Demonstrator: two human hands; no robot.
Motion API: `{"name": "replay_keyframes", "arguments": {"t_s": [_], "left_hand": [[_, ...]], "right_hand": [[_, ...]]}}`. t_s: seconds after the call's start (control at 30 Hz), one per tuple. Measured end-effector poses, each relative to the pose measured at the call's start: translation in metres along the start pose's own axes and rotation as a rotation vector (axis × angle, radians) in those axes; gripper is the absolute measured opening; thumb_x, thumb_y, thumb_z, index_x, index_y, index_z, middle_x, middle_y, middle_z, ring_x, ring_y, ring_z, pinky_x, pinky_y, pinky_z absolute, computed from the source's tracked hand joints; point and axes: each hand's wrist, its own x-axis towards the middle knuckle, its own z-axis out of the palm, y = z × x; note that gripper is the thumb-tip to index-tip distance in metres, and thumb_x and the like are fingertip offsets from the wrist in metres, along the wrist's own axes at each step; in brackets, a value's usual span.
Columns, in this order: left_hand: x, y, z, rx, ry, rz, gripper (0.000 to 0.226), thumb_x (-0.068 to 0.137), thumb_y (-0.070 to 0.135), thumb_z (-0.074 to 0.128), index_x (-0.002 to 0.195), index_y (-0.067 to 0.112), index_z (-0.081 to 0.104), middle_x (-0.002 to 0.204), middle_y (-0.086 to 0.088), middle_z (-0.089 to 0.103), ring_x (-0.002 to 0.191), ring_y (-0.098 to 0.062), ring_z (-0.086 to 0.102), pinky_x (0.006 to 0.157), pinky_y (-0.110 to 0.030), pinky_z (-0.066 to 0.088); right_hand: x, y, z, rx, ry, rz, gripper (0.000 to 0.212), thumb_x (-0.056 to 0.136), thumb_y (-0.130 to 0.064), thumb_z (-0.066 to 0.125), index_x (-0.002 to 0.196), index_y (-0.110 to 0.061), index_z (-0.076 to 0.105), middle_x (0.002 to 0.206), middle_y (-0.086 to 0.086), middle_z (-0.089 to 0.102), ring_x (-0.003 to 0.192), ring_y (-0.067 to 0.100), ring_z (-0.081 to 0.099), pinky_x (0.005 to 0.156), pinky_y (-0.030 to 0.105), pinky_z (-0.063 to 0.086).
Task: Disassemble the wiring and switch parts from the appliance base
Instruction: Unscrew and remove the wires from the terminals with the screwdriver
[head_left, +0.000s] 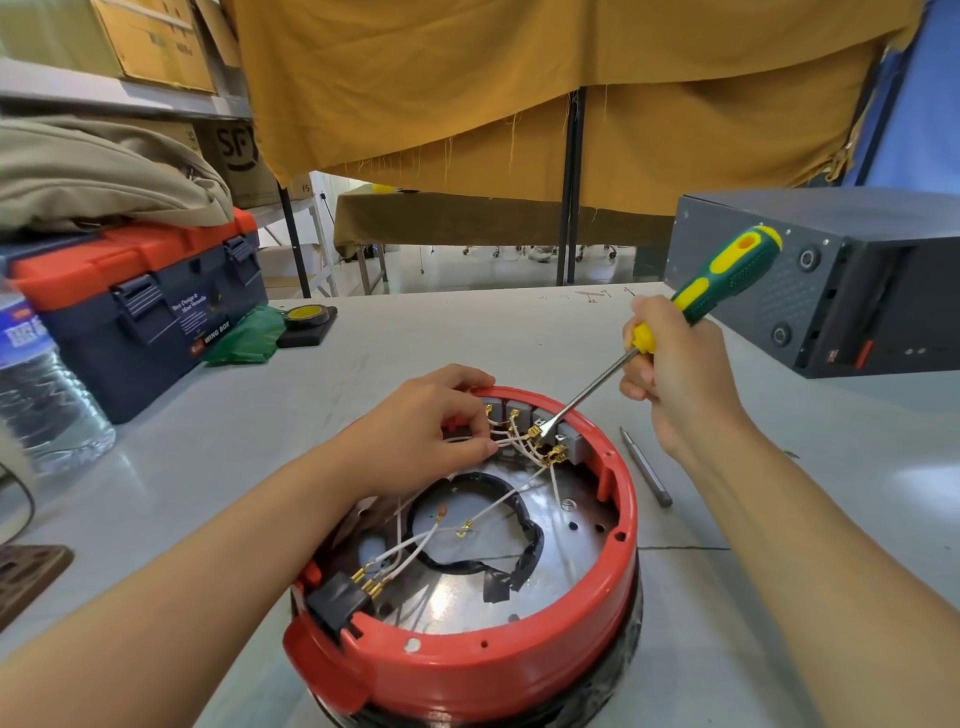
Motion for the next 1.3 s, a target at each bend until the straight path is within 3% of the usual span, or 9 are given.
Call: {"name": "replay_keyframes", "arguments": {"t_s": [0.23, 0.33, 0.43, 0.53, 0.67, 0.87, 1.07, 1.3], "left_hand": [[0.000, 0.002, -0.001, -0.011, 0.021, 0.004, 0.015, 0.085, 0.028, 0.065, 0.074, 0.018, 0.068, 0.136, 0.011, 0.045, 0.118, 0.000, 0.044, 0.095, -0.016, 0.033], [-0.001, 0.002, -0.002, -0.044, 0.076, -0.007, 0.015, 0.084, 0.024, 0.067, 0.072, 0.016, 0.069, 0.130, 0.009, 0.048, 0.112, -0.003, 0.050, 0.094, -0.022, 0.037], [-0.001, 0.004, -0.005, -0.125, 0.179, -0.025, 0.016, 0.081, 0.017, 0.070, 0.066, 0.018, 0.065, 0.105, 0.004, 0.055, 0.099, -0.009, 0.053, 0.088, -0.022, 0.039], [0.000, 0.004, -0.008, -0.201, 0.214, -0.085, 0.015, 0.082, 0.016, 0.070, 0.067, 0.017, 0.066, 0.081, -0.001, 0.062, 0.073, -0.007, 0.055, 0.072, -0.020, 0.041], [-0.001, 0.000, -0.015, -0.301, 0.238, -0.201, 0.014, 0.082, 0.027, 0.070, 0.071, 0.020, 0.071, 0.062, 0.002, 0.064, 0.054, -0.002, 0.050, 0.057, -0.015, 0.040], [-0.020, -0.011, -0.037, -0.556, 0.319, -0.398, 0.013, 0.081, 0.012, 0.070, 0.069, 0.013, 0.073, 0.062, -0.004, 0.064, 0.056, -0.010, 0.052, 0.057, -0.021, 0.044], [-0.050, -0.042, -0.055, -0.658, 0.458, -0.588, 0.007, 0.084, 0.004, 0.064, 0.085, 0.004, 0.071, 0.069, -0.006, 0.064, 0.062, -0.012, 0.055, 0.062, -0.022, 0.045], [-0.068, -0.085, -0.035, -0.993, 0.632, -0.788, 0.006, 0.084, 0.003, 0.062, 0.081, 0.003, 0.068, 0.063, -0.005, 0.060, 0.056, -0.011, 0.055, 0.051, -0.016, 0.047]], "right_hand": [[0.003, -0.006, -0.008, 0.105, 0.036, -0.025, 0.033, 0.091, -0.020, 0.050, 0.060, -0.018, 0.040, 0.047, -0.005, 0.038, 0.033, 0.006, 0.026, 0.037, 0.018, 0.027], [0.001, -0.006, -0.003, 0.158, 0.068, -0.048, 0.031, 0.091, -0.023, 0.054, 0.063, -0.017, 0.043, 0.049, -0.005, 0.041, 0.034, 0.006, 0.029, 0.038, 0.019, 0.030], [-0.003, -0.002, 0.003, 0.119, 0.066, -0.086, 0.033, 0.092, -0.029, 0.056, 0.062, -0.015, 0.051, 0.044, -0.007, 0.044, 0.036, 0.008, 0.036, 0.040, 0.020, 0.038], [-0.009, 0.003, 0.007, 0.026, -0.021, -0.111, 0.032, 0.093, -0.033, 0.056, 0.067, -0.015, 0.061, 0.045, -0.005, 0.050, 0.039, 0.007, 0.045, 0.047, 0.022, 0.048], [-0.013, 0.009, 0.012, -0.054, -0.175, -0.119, 0.018, 0.093, -0.022, 0.059, 0.080, -0.010, 0.065, 0.056, -0.002, 0.057, 0.052, 0.008, 0.057, 0.059, 0.028, 0.057], [-0.020, 0.019, 0.016, -0.287, -0.327, -0.151, 0.010, 0.091, -0.021, 0.061, 0.085, -0.013, 0.063, 0.064, -0.001, 0.062, 0.058, 0.008, 0.061, 0.070, 0.031, 0.059], [-0.024, 0.019, 0.018, -0.326, -0.317, -0.224, 0.014, 0.092, -0.019, 0.058, 0.088, -0.006, 0.062, 0.067, 0.005, 0.060, 0.056, 0.005, 0.059, 0.059, 0.015, 0.052], [-0.024, 0.019, 0.018, -0.337, -0.332, -0.233, 0.015, 0.094, -0.018, 0.055, 0.087, -0.006, 0.061, 0.067, 0.007, 0.060, 0.056, 0.004, 0.058, 0.057, 0.013, 0.049]]}}
